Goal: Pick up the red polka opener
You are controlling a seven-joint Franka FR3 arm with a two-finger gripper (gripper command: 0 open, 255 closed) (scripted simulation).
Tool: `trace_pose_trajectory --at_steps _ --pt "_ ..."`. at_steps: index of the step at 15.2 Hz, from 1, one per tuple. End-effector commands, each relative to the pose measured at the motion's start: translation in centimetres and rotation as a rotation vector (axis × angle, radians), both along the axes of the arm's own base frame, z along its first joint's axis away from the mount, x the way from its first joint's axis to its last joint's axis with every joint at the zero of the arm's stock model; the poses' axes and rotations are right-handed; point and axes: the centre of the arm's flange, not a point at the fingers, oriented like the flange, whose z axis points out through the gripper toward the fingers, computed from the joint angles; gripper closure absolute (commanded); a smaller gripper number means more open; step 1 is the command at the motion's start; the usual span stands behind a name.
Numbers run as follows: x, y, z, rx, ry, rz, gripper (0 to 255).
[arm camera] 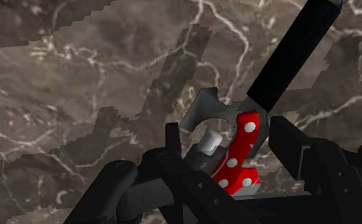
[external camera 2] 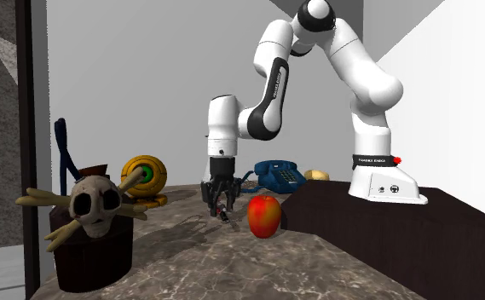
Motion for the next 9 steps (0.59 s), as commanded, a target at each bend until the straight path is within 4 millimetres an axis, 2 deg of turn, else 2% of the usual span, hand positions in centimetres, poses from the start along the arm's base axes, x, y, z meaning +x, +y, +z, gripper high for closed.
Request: trace_pose_trajectory --at_steps 1,7,9 --pt "0.1 0.1 1.1 0.000 0.000 0.000 255" --pt "0.1 0.1 4.3 0.000 0.000 0.000 255" --pt "0.1 0.1 4.4 0.000 0.000 0.000 255"
